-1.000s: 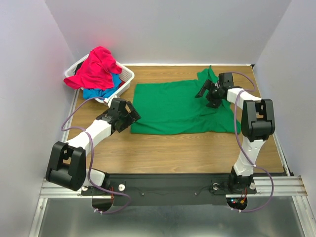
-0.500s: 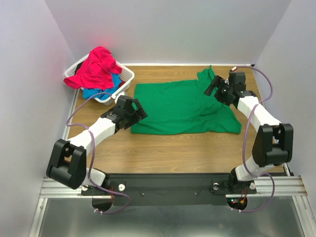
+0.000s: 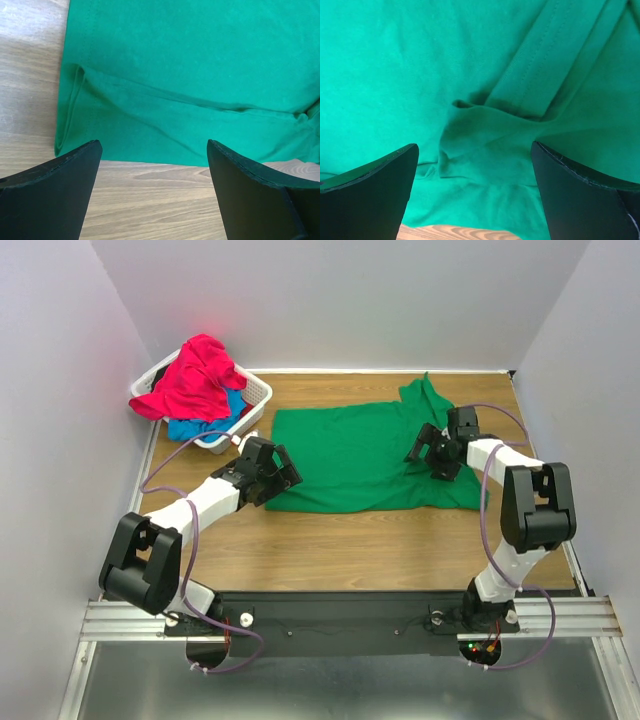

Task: Fold and stack the t-shirts
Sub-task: Fold the tshirt

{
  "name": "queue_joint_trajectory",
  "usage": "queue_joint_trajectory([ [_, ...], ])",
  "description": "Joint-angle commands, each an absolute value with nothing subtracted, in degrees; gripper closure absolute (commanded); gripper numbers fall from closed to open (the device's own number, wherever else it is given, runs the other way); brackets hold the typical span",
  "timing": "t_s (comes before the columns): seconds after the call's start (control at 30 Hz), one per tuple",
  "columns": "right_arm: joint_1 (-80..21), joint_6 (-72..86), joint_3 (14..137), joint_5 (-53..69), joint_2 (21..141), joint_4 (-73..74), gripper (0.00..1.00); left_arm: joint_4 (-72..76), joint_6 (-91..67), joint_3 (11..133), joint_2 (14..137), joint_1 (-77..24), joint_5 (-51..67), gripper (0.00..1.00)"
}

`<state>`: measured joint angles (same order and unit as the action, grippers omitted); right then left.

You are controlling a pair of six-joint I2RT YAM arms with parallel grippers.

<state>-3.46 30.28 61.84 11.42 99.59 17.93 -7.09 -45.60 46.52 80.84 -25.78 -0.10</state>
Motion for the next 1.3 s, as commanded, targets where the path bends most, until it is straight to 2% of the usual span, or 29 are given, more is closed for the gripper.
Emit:
queue_joint_trajectory([
  [0.0,-4.4,31.1,66.7,12.4,102.0,15.3,0.0,-6.3,-45.9,46.1,80.0,-25.9,-0.8,0.02],
  [0.3,-6.1,31.1,79.5,14.1,112.7,15.1,0.0,-5.7,-46.6,46.5,81.3,-25.9,-0.4,0.02],
  [0.53,-6.2,29.8,85.0,12.9,114.2,17.0,0.0,-6.7,-45.9,47.5,80.7,-26.0,-0.9,0.02],
  [0.67,-6.2,28.0,80.1,5.1,104.5,17.9,0.0,-6.9,-45.0,50.4,81.5,-26.0,-1.1,0.02],
  [0.8,-5.1,30.1,69.8,-2.9,95.6,19.6,0.0,-5.6,-43.9,54.3,85.0,-26.5,-0.3,0.02],
  [1.0,-0.5,33.8,58.4,-2.0,89.5,19.9,0.0,-4.0,-41.4,59.2,93.1,-26.5,2.9,0.02],
  [1.27,5.6,38.2,50.4,2.0,91.0,20.0,0.0,-0.9,-41.7,55.6,98.7,-26.5,2.0,0.02],
])
